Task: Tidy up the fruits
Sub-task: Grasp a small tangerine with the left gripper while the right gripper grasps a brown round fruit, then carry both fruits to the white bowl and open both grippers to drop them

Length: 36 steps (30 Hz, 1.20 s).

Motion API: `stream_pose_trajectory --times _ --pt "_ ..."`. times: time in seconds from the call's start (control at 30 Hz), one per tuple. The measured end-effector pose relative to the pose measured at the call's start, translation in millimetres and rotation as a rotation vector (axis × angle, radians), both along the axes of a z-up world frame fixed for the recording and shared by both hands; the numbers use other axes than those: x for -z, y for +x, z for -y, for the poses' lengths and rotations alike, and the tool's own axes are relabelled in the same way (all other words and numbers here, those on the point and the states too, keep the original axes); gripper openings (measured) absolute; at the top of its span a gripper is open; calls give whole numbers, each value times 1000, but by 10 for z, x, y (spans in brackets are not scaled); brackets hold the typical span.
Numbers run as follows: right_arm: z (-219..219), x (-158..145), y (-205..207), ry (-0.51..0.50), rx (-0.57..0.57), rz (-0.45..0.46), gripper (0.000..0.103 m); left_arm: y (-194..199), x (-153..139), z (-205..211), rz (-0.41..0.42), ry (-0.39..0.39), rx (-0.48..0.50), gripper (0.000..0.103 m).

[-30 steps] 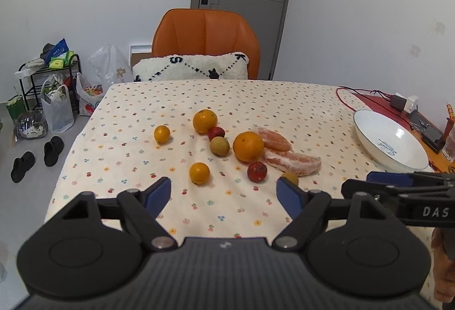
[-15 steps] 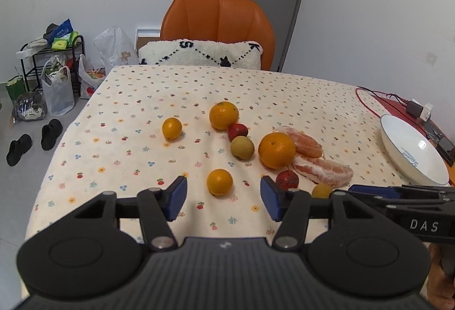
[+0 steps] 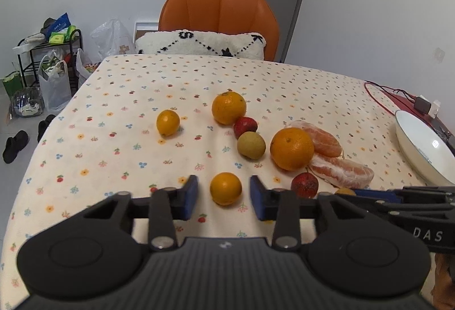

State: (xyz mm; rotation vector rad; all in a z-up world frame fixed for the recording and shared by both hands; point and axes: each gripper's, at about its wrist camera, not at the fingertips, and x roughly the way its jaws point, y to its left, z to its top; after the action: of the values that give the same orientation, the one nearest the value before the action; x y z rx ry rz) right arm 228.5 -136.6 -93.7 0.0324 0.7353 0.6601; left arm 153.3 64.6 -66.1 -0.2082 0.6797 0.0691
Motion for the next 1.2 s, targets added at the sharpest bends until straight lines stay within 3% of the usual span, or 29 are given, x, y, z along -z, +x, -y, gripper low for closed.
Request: stream_pose_trajectory --times 0.03,0.1,0.97,1.2 --pt "8 6 3 4 -1 -7 25 2 -4 -9 -3 -9 -3 22" --pt "34 11 -1 20 -1 -14 24 -40 -24 -9 5 -8 -7 22" --pt "456 -286 -560 109 -22 73 24 -1024 -517 356 123 53 -125 22" --pt "677 -407 -684 127 2 108 24 -1083 -621 566 138 63 -93 22"
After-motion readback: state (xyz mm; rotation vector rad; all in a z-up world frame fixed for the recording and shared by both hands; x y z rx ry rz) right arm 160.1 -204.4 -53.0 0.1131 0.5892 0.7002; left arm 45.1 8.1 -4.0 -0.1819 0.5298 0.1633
